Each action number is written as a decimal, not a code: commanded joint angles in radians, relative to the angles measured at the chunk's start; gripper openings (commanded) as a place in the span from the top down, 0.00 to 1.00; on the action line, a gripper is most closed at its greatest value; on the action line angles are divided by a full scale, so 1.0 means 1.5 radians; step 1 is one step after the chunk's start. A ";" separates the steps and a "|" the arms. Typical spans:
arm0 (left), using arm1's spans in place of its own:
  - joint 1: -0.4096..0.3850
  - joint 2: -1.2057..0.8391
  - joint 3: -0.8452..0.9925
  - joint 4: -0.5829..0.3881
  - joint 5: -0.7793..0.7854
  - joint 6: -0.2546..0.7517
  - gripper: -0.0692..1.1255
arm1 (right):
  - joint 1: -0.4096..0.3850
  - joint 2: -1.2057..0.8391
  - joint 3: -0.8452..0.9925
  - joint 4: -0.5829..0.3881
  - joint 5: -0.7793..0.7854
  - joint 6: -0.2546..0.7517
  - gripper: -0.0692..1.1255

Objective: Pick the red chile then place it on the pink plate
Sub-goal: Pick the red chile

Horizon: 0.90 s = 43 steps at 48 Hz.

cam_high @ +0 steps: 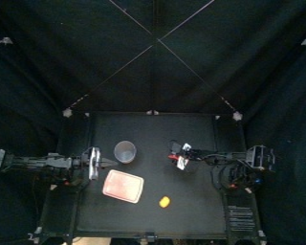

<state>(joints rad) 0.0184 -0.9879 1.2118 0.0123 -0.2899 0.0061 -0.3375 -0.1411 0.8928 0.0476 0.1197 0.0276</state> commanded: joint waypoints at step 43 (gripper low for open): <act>0.003 0.002 -0.008 0.003 -0.003 0.000 0.97 | -0.025 0.082 -0.025 -0.003 0.039 0.001 0.58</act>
<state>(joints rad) 0.0215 -0.9879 1.2118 0.0138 -0.2915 0.0061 -0.3774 -0.0061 0.8759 0.0414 0.1687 0.0307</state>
